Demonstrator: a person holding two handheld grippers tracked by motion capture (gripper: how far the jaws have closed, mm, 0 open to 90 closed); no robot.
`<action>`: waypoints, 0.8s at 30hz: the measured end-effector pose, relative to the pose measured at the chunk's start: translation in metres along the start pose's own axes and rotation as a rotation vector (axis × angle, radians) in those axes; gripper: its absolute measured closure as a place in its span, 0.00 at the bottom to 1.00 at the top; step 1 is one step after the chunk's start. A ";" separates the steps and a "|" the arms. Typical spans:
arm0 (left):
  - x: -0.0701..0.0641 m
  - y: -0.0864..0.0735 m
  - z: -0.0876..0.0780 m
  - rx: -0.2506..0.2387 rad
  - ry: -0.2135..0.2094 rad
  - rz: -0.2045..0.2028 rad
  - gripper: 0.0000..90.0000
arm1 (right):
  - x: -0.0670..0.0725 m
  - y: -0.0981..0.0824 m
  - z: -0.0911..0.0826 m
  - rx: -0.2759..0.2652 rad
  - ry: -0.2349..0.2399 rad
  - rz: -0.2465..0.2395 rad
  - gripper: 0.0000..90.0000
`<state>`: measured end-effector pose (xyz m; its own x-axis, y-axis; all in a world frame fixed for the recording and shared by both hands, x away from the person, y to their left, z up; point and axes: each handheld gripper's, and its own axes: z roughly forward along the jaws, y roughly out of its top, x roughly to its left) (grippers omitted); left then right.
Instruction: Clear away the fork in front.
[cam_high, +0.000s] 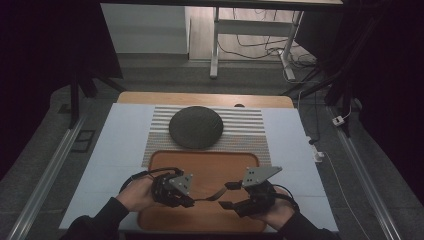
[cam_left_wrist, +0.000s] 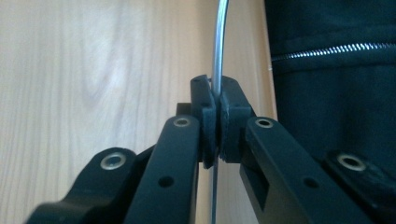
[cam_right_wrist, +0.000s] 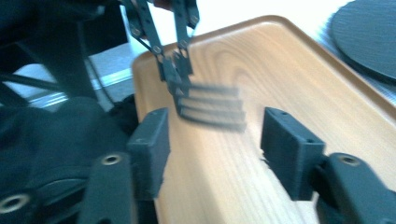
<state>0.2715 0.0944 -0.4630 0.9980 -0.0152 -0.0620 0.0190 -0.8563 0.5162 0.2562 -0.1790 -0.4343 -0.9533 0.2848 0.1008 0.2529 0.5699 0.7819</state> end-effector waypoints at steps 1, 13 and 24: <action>0.000 -0.002 -0.002 -0.005 0.003 -0.023 0.95 | 0.000 0.000 0.000 0.000 0.000 0.000 0.42; -0.007 -0.024 -0.016 -0.008 0.069 -0.276 0.95 | -0.004 -0.016 -0.014 0.036 -0.186 0.097 0.24; -0.017 -0.050 -0.025 -0.048 0.125 -0.509 0.95 | -0.002 -0.034 -0.029 0.038 -0.325 0.117 0.08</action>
<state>0.2555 0.1507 -0.4661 0.8611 0.4613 -0.2138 0.5035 -0.7146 0.4857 0.2443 -0.2215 -0.4434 -0.8168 0.5767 -0.0179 0.3690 0.5459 0.7522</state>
